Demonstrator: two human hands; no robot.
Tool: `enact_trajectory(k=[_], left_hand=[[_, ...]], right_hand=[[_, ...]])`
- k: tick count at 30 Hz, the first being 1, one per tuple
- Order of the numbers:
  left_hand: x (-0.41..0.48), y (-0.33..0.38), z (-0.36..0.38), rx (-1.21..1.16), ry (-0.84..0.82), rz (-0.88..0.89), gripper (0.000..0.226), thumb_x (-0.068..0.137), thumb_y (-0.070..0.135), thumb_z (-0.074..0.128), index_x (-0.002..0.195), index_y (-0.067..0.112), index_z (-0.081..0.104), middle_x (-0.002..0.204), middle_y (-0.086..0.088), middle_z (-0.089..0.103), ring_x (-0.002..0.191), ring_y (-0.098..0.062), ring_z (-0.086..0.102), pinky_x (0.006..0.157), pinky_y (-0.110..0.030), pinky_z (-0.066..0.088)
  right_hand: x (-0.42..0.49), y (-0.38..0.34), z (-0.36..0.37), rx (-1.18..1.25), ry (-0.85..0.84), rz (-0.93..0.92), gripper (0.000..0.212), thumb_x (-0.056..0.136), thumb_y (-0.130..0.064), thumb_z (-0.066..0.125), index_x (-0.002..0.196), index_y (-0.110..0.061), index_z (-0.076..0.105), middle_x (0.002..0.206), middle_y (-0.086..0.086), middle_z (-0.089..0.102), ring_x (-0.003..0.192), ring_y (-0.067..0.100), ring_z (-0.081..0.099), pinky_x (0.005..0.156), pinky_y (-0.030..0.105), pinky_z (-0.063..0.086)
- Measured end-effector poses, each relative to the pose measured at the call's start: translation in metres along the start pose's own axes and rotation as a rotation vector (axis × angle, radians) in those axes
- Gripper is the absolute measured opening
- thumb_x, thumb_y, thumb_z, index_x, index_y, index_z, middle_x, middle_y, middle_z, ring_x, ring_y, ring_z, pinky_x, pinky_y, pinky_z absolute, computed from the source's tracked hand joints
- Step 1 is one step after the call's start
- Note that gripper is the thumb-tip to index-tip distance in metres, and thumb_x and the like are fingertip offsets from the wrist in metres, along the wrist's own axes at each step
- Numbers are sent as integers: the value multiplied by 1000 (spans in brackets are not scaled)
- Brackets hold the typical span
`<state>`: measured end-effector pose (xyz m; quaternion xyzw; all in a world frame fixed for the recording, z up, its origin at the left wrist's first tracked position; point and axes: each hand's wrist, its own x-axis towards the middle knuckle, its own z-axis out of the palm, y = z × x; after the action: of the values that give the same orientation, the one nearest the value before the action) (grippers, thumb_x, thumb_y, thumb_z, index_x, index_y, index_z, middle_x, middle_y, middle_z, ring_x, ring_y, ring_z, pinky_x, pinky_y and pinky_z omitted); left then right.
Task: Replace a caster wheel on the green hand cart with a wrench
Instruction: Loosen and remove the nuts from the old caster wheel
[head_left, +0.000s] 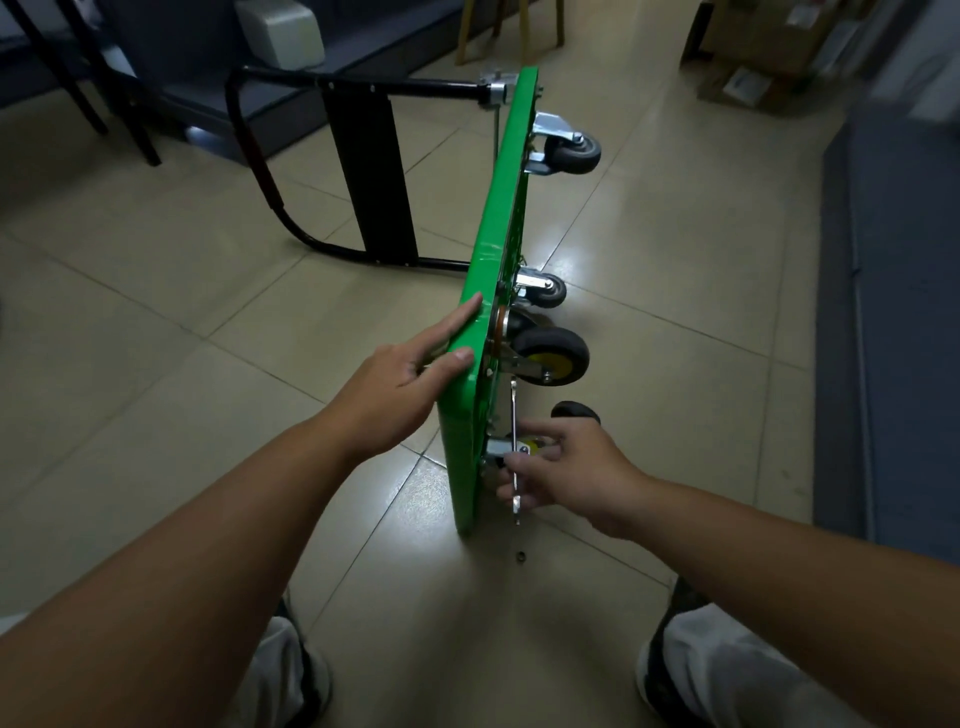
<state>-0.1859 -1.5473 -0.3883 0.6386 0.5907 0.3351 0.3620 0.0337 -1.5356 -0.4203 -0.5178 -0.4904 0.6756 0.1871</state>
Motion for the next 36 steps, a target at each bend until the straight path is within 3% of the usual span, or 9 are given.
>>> enact_trajectory(k=[2,5,13,23,27,31,36], left_hand=[[-1,0,0,-46,-1,-21,49,97,61,32,144,69,30,160,5,39,136,-17,49,111,-47,46],[-2,2,1,-84,-29,-38,48,100,55,25,146,68,29,163,4,35,137,-20,50,110,-43,47],[0,0,-1,-79,-33,-28,47,100,56,25,146,67,30,162,7,38,135,-16,52,111,-47,47],[1,0,-2,-20,-12,-34,54,90,70,33,144,71,29,160,5,42,140,-16,48,113,-49,44],[0,4,-1,10,-11,-18,60,87,73,39,146,69,26,160,8,40,141,-13,45,113,-40,44],[-2,5,-1,-14,-33,0,72,83,72,53,149,66,25,161,7,38,133,-10,50,107,-44,52],[-4,5,-1,-14,-52,22,85,79,68,66,151,64,22,163,8,35,143,-20,45,100,-50,56]], right_hand=[[-7,-15,3,130,4,79,54,93,3,64,142,-7,47,93,27,72,70,31,74,56,33,60],[-7,-33,5,288,1,151,52,92,3,65,140,-4,46,102,30,71,81,36,75,58,35,61],[-3,-58,9,369,-20,133,41,92,2,65,130,6,52,99,32,71,74,31,75,60,37,62],[0,-60,14,253,-23,92,39,93,-4,66,130,0,55,98,26,72,73,28,75,60,33,61],[-4,-49,10,155,-32,73,42,93,-3,66,133,-6,53,99,27,72,70,28,73,53,30,58],[2,-32,6,47,-62,49,50,93,-5,67,138,-14,49,96,23,75,83,36,74,65,40,62],[15,-4,8,-105,-71,-7,53,93,-7,67,141,-13,46,93,15,76,83,30,75,67,35,61]])
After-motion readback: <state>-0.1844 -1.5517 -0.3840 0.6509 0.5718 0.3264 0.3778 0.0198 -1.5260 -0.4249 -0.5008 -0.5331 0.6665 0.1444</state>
